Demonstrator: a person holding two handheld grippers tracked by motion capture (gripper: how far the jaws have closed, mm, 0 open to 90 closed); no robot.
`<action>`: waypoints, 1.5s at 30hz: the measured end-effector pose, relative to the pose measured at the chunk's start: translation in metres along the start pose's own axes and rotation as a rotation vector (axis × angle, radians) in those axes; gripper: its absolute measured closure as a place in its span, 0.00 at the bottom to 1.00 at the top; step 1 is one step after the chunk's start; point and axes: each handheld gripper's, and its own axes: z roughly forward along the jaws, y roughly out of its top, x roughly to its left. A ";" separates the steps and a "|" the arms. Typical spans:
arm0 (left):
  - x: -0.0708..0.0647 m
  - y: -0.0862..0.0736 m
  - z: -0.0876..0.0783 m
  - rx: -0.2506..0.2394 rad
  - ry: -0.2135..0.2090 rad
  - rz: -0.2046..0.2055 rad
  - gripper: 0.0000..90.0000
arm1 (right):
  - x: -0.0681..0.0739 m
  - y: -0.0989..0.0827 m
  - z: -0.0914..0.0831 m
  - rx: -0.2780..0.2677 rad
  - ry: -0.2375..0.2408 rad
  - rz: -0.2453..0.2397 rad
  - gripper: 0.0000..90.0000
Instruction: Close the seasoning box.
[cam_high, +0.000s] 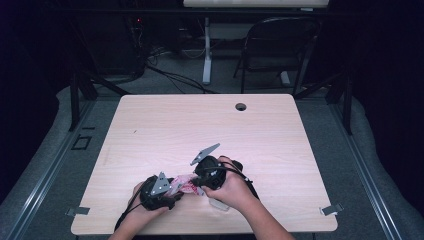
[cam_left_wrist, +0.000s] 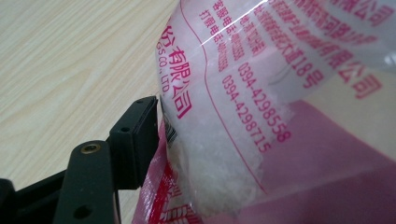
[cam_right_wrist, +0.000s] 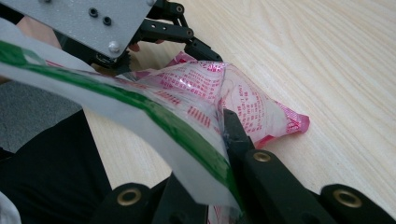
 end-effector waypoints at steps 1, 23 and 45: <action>0.001 0.000 0.001 -0.003 -0.012 -0.003 0.41 | 0.000 0.000 0.000 0.002 0.000 -0.001 1.00; -0.005 -0.002 0.000 -0.031 0.036 0.014 0.70 | -0.003 0.000 -0.004 -0.007 -0.001 0.020 1.00; -0.012 0.015 -0.014 -0.025 0.203 0.039 0.73 | -0.008 -0.007 -0.022 -0.060 0.012 0.044 0.74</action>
